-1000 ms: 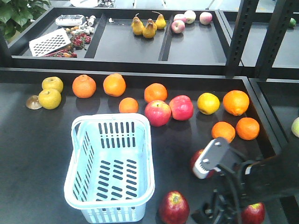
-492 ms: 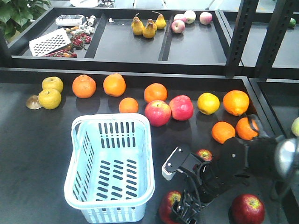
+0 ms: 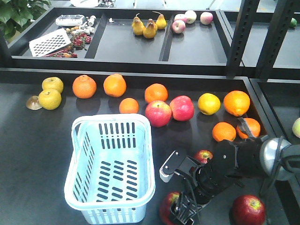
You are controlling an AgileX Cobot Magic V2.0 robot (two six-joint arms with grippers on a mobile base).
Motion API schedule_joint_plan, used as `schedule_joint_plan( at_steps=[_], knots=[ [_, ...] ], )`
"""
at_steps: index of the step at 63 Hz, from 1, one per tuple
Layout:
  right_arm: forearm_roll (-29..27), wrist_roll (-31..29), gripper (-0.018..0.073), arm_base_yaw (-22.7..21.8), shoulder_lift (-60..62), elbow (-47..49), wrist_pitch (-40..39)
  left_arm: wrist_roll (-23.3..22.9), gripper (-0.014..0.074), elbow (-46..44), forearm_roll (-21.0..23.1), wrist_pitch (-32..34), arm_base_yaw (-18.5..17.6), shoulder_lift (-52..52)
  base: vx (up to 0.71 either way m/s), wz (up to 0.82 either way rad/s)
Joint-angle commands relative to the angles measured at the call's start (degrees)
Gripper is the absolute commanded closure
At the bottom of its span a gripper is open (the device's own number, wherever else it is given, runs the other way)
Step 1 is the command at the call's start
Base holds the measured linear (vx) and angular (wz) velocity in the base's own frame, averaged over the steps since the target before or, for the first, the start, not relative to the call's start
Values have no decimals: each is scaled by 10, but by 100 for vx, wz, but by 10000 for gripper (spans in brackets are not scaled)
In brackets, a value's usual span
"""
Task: Pick three apples into basket with both arms
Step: 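Reach the right gripper down and grasp the red apple nearest the robot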
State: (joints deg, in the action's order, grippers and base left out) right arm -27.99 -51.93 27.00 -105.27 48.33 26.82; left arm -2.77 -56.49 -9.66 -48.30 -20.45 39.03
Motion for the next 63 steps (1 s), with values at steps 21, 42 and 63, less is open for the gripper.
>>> schedule_joint_plan(
  at_steps=[21,42,63],
  knots=[
    [-11,-6,-96,-1,-30,42,8,-6,6,-16,-1,35,1,0,0,0],
    [-11,-6,-13,-1,-55,40,8,-6,6,-16,-1,35,1,0,0,0],
    [-11,-6,223,-1,-54,40,15,-6,6,-16,-1,35,1,0,0,0]
  ],
)
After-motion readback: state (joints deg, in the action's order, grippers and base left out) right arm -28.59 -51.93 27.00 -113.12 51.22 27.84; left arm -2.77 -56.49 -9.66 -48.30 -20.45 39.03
